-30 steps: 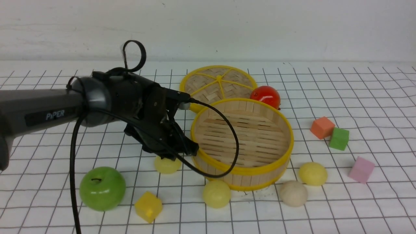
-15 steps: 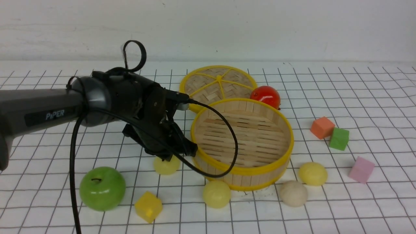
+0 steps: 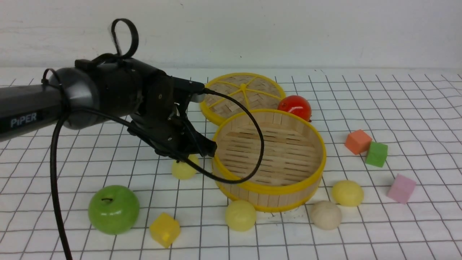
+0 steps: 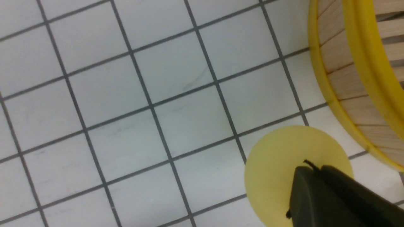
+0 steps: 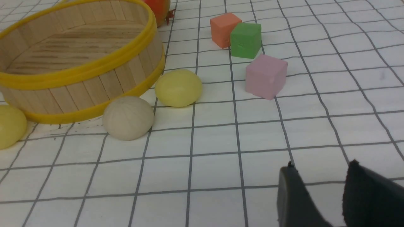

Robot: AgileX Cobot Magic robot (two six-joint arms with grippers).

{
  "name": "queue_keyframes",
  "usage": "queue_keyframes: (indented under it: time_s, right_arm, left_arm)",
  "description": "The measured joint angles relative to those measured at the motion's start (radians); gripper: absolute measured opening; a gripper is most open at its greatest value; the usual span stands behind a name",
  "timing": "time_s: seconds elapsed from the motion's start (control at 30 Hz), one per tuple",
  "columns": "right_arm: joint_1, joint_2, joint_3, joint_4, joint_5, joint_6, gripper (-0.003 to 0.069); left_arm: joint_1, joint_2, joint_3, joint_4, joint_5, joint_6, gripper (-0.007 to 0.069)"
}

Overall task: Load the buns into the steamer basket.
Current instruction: Use the left arm to put the steamed stuffed bun into the steamer

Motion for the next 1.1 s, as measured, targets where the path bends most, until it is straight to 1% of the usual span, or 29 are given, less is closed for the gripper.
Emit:
queue_keyframes:
  time_s: [0.13,0.23,0.3,0.37,0.4,0.47,0.8,0.83,0.97,1.03,1.07,1.1]
  right_arm:
    - [0.0,0.0,0.0,0.0,0.0,0.0,0.0239]
    - [0.0,0.0,0.0,0.0,0.0,0.0,0.0239]
    - [0.0,0.0,0.0,0.0,0.0,0.0,0.0239]
    - [0.0,0.0,0.0,0.0,0.0,0.0,0.0239]
    - [0.0,0.0,0.0,0.0,0.0,0.0,0.0239]
    - [0.0,0.0,0.0,0.0,0.0,0.0,0.0239]
    - [0.0,0.0,0.0,0.0,0.0,0.0,0.0239]
    - [0.0,0.0,0.0,0.0,0.0,0.0,0.0239]
    - [0.0,0.0,0.0,0.0,0.0,0.0,0.0239]
    - [0.0,0.0,0.0,0.0,0.0,0.0,0.0239]
    - [0.0,0.0,0.0,0.0,0.0,0.0,0.0239]
    - [0.0,0.0,0.0,0.0,0.0,0.0,0.0239]
  left_arm:
    - [-0.007,-0.033,0.0,-0.004,0.007,0.007,-0.0013]
    - [-0.045,-0.09,-0.006,-0.004,-0.009,0.044,-0.0013]
    - [-0.106,-0.107,-0.049,-0.005,-0.015,0.063,-0.0013]
    - [-0.131,-0.103,-0.074,-0.008,-0.022,0.068,-0.0013]
    - [-0.154,-0.088,-0.105,-0.013,-0.029,0.071,-0.0013]
    - [-0.167,-0.041,-0.164,-0.017,-0.036,0.073,-0.0013]
    - [-0.151,0.244,-0.321,0.027,-0.043,0.071,-0.0004]
    - [-0.151,0.255,-0.326,0.027,-0.043,0.071,0.0008]
    - [-0.151,0.26,-0.34,0.038,-0.042,0.071,0.0125]
    - [-0.151,0.245,-0.341,0.039,-0.026,0.071,0.0223]
    - [-0.151,0.243,-0.341,0.039,-0.024,0.071,0.0223]
    - [-0.151,0.224,-0.341,0.039,-0.003,0.068,0.0288]
